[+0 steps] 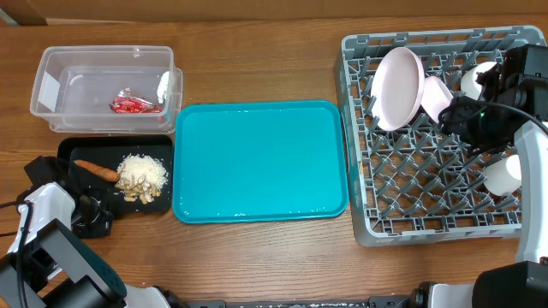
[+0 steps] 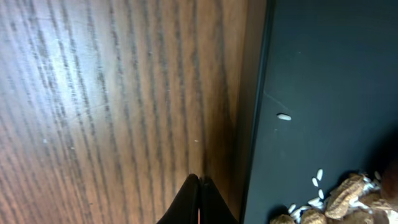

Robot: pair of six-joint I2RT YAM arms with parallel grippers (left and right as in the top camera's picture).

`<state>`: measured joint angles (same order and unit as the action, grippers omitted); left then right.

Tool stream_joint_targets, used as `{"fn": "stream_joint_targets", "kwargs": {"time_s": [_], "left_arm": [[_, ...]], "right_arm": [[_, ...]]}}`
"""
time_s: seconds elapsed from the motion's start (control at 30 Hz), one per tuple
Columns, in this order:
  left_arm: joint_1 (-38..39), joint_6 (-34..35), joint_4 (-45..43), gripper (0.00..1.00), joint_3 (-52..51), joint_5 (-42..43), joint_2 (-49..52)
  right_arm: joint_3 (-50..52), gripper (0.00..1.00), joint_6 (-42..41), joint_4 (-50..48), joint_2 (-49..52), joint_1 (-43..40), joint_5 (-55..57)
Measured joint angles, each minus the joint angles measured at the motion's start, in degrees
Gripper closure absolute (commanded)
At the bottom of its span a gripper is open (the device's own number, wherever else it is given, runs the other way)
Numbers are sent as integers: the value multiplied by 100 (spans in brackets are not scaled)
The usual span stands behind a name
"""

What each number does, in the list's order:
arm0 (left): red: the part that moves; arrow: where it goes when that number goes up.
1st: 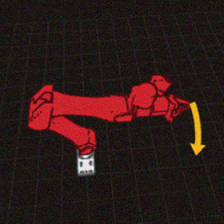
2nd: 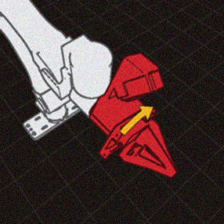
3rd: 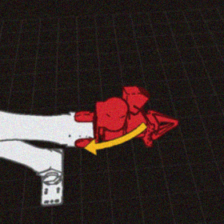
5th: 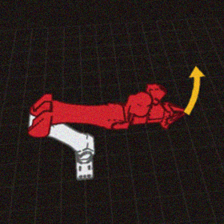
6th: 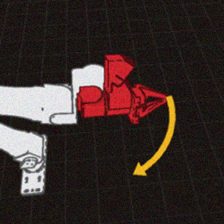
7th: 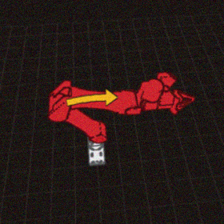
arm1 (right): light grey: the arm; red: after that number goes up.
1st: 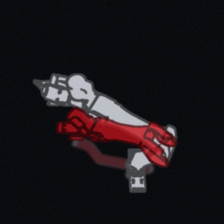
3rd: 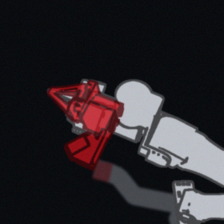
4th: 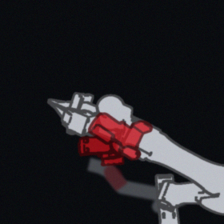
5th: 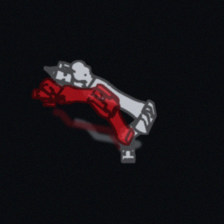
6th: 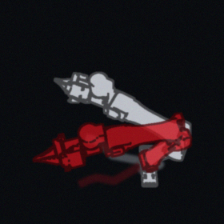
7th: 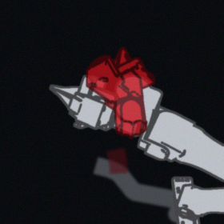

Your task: Sort waste into correct bins and load items into the dishwasher

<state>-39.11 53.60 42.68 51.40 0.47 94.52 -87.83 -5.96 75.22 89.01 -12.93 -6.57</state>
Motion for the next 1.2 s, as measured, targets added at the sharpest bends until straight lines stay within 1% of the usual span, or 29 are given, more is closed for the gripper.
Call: {"fn": "stream_joint_targets", "kwargs": {"time_s": [0.17,0.23,0.3,0.33,0.43,0.53,0.6,0.63,0.67,0.7,0.77,0.8,0.83,0.9,0.97,1.0,1.1,1.2], "left_arm": [[0,-33,-35,96,0,76,0],[0,-195,22,96,0,173,0],[0,-426,291,96,33,332,0],[0,-557,509,96,66,433,0],[2,-1058,1200,94,291,671,4],[15,-1443,1670,91,651,791,-7],[90,-1591,1860,87,894,815,-55],[170,-1648,1897,83,992,833,-122],[264,-1685,1910,77,1073,841,-203],[516,-1849,1871,61,1215,907,-420],[931,-2109,1775,20,1432,997,-664],[1300,-2350,1711,3,1635,1069,-789],[1554,-2531,1700,0,1768,1106,-852],[2131,-2951,1720,0,2052,1196,-942],[2787,-3403,1996,0,2229,1296,-970],[2931,-3504,2070,0,2229,1316,-975],[3442,-3932,2861,0,2245,1346,-975],[3663,-4148,3591,0,2247,1349,-975]], "right_arm": [[0,37,0,9,0,0,0],[0,37,2,4,0,0,0],[0,37,0,2,0,0,0],[0,34,-2,2,0,0,0],[0,30,2,-26,0,0,-2],[0,22,0,-151,0,-2,-7],[0,15,4,-313,0,0,-44],[0,11,4,-455,0,0,-111],[0,10,0,-577,0,0,-184],[2,9,31,-793,0,-2,-352],[2,5,151,-1189,0,0,-662],[2,4,219,-1377,0,0,-846],[2,3,269,-1449,0,2,-973],[2,1,343,-1427,0,2,-1139],[2,0,407,-1172,0,0,-1237],[2,0,446,-1056,0,0,-1261],[0,0,516,-334,2,2,-1204],[0,0,549,286,9,2,-1080]]}}
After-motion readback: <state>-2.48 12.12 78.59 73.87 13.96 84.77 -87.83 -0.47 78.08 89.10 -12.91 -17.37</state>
